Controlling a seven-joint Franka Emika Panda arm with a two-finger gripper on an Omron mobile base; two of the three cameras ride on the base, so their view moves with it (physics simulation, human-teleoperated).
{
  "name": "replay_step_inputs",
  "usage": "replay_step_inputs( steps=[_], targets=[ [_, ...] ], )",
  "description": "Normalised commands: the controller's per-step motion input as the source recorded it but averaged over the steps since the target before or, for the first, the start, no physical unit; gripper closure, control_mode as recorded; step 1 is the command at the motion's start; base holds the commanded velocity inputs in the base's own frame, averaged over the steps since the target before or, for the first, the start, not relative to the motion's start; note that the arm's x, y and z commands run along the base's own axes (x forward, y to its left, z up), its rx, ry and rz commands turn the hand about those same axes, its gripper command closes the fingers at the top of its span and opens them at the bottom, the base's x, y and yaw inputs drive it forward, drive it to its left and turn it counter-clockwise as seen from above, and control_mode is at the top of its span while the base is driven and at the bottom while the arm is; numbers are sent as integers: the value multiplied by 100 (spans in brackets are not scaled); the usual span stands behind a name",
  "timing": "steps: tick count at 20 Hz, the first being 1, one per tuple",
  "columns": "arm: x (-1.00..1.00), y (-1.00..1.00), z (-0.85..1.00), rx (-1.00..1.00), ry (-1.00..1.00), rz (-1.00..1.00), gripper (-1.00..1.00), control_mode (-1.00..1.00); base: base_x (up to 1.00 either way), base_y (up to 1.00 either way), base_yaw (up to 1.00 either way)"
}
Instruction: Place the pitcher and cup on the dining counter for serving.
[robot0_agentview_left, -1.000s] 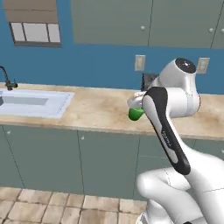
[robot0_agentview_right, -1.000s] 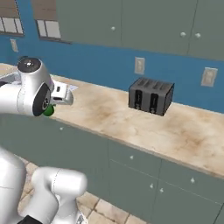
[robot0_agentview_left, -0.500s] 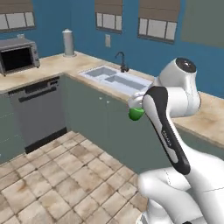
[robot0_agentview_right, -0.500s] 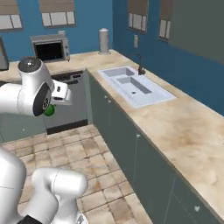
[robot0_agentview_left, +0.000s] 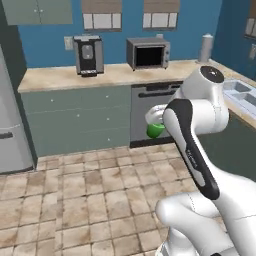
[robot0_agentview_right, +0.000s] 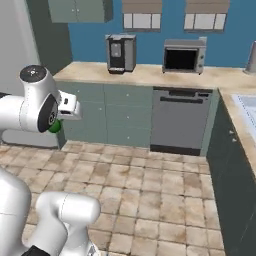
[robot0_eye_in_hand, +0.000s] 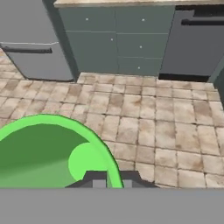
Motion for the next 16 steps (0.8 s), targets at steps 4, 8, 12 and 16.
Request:
replay_step_inputs(
  steps=[4, 8, 12, 16],
  targets=[
    [0, 0, 0, 0, 0, 0, 100, 100, 80, 79, 56],
    [0, 0, 0, 0, 0, 0, 100, 100, 100, 71, 37],
    [0, 0, 0, 0, 0, 0, 100, 100, 100, 68, 33],
    [0, 0, 0, 0, 0, 0, 100, 100, 100, 58, 40]
  ],
)
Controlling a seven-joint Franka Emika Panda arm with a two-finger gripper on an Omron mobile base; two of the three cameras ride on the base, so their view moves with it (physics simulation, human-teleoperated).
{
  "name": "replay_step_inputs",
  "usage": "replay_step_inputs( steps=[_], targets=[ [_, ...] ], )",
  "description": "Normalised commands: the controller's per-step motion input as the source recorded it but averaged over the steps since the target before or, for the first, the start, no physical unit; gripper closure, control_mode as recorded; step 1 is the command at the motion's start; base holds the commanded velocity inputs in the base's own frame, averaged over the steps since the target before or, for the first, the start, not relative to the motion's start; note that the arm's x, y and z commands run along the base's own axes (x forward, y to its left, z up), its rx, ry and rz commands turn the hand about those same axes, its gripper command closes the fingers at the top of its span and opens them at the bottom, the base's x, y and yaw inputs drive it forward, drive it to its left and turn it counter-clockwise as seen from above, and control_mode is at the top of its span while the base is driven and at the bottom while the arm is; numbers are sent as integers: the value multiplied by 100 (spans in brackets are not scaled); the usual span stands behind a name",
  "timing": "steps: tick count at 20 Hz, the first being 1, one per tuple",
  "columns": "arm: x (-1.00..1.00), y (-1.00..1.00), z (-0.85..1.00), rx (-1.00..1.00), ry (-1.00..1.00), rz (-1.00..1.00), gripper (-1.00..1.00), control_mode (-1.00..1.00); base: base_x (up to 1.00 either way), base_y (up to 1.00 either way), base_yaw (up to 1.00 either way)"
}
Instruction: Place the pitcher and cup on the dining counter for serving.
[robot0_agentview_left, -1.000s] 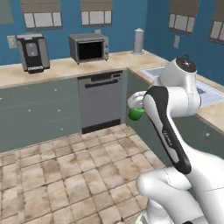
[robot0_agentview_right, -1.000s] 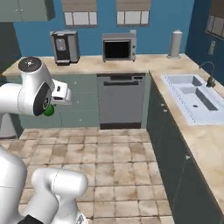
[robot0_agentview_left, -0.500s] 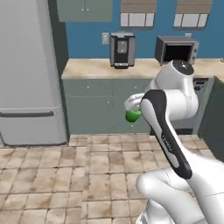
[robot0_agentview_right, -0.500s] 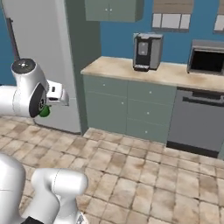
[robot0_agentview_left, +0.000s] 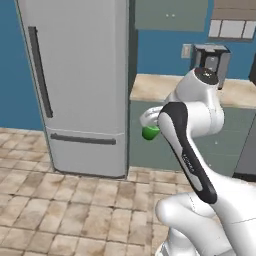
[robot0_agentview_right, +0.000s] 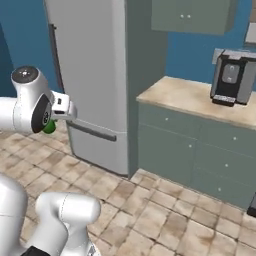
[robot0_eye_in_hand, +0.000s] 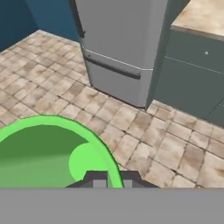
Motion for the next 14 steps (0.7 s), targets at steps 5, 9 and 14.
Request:
replay_step_inputs(
  steps=[5, 9, 14],
  targets=[
    [0, 0, 0, 0, 0, 0, 100, 100, 95, 36, 55],
    [0, 0, 0, 0, 0, 0, 100, 100, 33, 0, 89],
    [0, 0, 0, 0, 0, 0, 100, 100, 29, 0, 91]
  ],
)
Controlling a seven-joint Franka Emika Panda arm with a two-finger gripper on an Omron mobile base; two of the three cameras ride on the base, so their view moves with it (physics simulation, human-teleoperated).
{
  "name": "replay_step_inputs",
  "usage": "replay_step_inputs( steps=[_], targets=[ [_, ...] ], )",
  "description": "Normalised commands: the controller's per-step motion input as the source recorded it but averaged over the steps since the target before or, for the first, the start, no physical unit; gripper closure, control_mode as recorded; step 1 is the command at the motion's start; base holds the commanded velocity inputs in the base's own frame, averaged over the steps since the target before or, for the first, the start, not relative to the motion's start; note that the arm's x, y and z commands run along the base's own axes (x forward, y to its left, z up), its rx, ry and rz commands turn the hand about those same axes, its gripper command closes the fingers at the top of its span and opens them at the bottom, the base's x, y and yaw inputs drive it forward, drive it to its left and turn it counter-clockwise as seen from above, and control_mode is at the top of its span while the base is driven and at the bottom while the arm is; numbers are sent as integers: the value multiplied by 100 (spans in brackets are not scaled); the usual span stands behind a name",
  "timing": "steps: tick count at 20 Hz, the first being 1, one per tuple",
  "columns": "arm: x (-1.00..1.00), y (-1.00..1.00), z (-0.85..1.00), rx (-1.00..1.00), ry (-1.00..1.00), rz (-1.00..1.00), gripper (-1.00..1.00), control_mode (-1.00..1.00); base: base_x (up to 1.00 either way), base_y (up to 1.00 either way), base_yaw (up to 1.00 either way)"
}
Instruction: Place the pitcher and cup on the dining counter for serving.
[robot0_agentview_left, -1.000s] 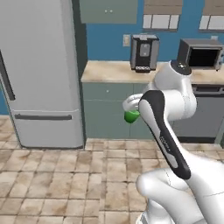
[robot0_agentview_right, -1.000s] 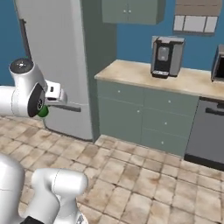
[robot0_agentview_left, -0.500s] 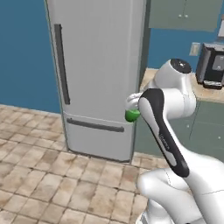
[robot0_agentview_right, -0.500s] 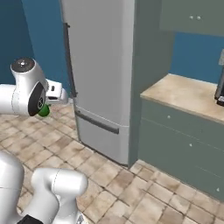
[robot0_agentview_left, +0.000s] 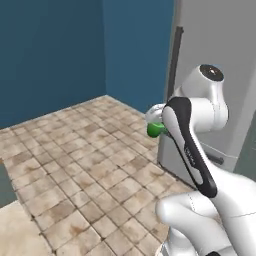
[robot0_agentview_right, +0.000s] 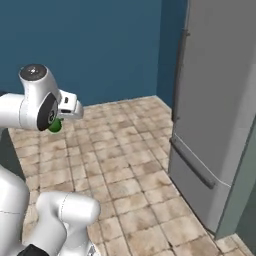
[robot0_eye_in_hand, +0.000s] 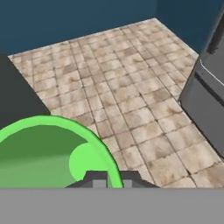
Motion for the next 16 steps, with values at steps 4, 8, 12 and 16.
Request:
replay_step_inputs(
  steps=[4, 8, 12, 16],
  targets=[
    [0, 0, 0, 0, 0, 0, 100, 100, 65, 0, 81],
    [0, 0, 0, 0, 0, 0, 100, 100, 98, -9, 70],
    [0, 0, 0, 0, 0, 0, 100, 100, 100, -52, 49],
    [0, 0, 0, 0, 0, 0, 100, 100, 100, -62, 42]
  ],
)
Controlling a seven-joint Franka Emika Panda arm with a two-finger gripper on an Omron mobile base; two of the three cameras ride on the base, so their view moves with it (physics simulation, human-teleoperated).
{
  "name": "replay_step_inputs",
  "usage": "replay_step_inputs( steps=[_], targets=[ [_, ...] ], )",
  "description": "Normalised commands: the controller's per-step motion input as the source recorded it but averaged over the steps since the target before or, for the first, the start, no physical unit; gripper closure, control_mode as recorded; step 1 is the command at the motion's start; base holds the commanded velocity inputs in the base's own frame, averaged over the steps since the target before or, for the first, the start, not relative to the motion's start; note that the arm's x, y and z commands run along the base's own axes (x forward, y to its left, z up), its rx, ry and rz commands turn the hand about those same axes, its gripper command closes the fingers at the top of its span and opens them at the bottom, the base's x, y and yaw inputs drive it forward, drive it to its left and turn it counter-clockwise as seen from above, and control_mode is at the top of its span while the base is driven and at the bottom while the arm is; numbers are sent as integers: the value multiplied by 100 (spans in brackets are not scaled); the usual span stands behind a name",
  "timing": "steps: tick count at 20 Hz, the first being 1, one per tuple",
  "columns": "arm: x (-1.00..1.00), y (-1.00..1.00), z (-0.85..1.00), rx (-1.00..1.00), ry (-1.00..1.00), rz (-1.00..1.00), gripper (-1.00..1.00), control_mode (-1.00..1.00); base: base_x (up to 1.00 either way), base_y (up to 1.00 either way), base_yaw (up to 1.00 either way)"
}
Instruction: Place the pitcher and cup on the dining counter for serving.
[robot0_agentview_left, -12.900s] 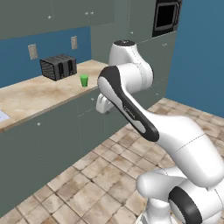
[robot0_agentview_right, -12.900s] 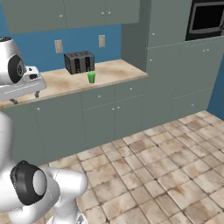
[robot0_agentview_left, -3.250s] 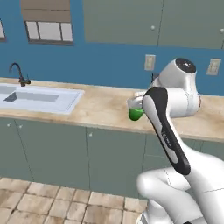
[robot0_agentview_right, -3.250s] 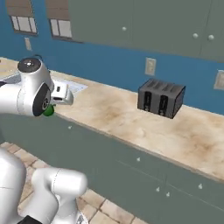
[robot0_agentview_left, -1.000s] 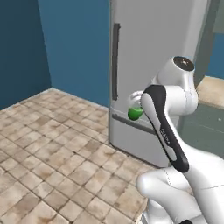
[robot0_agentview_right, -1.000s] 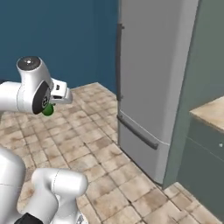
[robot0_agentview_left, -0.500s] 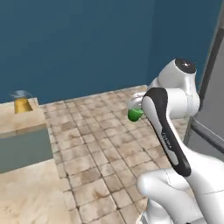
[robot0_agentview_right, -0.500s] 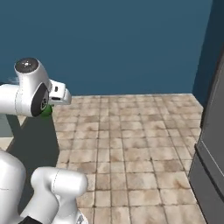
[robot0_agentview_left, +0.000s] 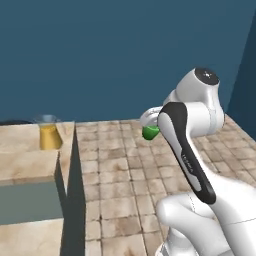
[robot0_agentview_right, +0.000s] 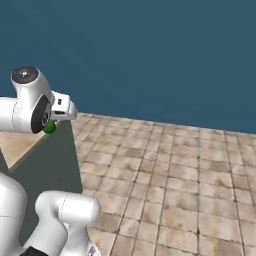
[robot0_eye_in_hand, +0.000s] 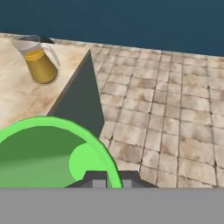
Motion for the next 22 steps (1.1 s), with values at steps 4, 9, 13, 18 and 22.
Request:
replay_step_inputs(
  steps=[4, 9, 13, 18, 22],
  targets=[
    [0, 0, 0, 0, 0, 0, 100, 100, 100, -60, 40],
    [0, 0, 0, 0, 0, 0, 100, 100, 100, -57, 39],
    [0, 0, 0, 0, 0, 0, 100, 100, 100, -41, 43],
    [0, 0, 0, 0, 0, 0, 100, 100, 100, -39, 47],
    [0, 0, 0, 0, 0, 0, 100, 100, 100, -54, 41]
  ],
)
